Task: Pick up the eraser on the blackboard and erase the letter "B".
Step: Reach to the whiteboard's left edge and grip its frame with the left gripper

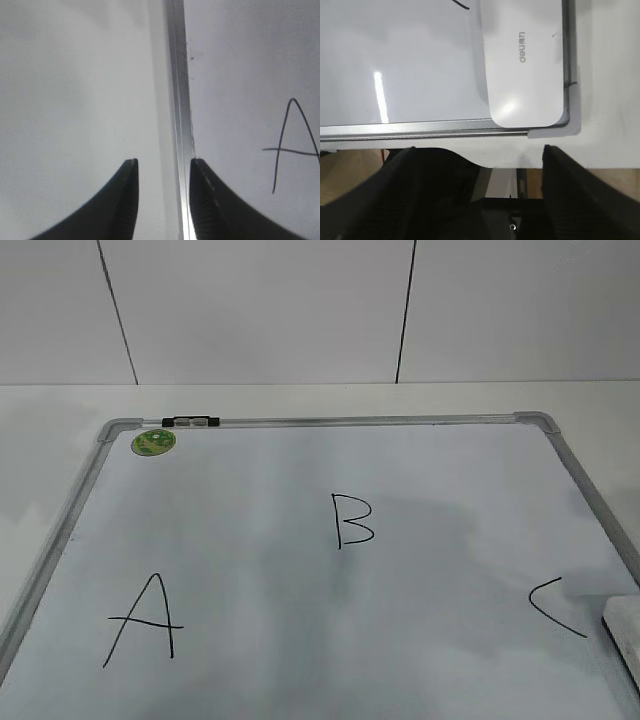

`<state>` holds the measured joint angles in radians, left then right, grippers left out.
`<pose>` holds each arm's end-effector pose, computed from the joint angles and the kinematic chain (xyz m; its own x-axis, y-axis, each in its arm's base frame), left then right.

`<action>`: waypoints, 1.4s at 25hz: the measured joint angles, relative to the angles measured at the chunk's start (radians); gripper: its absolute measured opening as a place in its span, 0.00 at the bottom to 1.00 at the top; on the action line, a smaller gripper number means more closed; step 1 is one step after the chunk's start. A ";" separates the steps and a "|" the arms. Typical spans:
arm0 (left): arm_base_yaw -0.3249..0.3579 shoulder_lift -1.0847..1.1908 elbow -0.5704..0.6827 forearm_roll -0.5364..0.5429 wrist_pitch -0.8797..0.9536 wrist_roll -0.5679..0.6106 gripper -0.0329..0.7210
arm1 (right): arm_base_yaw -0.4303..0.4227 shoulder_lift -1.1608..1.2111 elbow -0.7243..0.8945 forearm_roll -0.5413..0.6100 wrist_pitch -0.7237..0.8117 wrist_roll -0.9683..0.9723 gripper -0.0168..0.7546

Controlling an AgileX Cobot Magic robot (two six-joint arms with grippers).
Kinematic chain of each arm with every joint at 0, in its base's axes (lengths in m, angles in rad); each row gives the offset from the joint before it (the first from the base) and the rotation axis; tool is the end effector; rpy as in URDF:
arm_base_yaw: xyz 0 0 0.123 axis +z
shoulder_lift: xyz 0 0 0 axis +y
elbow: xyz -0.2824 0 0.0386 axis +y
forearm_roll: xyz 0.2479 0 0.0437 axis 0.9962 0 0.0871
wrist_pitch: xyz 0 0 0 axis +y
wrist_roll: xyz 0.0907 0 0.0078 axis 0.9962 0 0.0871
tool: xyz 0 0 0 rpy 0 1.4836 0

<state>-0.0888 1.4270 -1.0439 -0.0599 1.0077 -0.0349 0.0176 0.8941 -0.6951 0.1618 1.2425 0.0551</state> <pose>0.2665 -0.0284 0.2682 -0.9652 0.0189 -0.2610 0.0375 0.9971 -0.0664 0.1242 0.0161 0.2734 -0.9754 0.0891 -0.2015 0.0544 0.9837 0.1714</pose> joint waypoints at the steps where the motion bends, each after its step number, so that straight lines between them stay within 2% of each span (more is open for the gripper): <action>1: -0.002 0.041 -0.018 0.000 -0.013 0.000 0.40 | 0.000 0.000 -0.006 0.000 -0.001 0.000 0.79; 8: -0.002 0.242 -0.103 -0.010 -0.070 0.000 0.39 | 0.000 0.000 -0.012 0.000 -0.001 0.000 0.78; 16: -0.006 0.358 -0.162 -0.076 -0.104 0.035 0.37 | 0.000 0.001 -0.012 0.000 -0.001 0.000 0.78; 35: -0.006 0.485 -0.174 -0.070 -0.196 0.042 0.34 | 0.000 0.001 -0.012 0.000 -0.001 0.000 0.78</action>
<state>-0.0945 1.9123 -1.2182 -0.1295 0.8118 0.0071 0.0176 0.8955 -0.7069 0.1618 1.2418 0.0551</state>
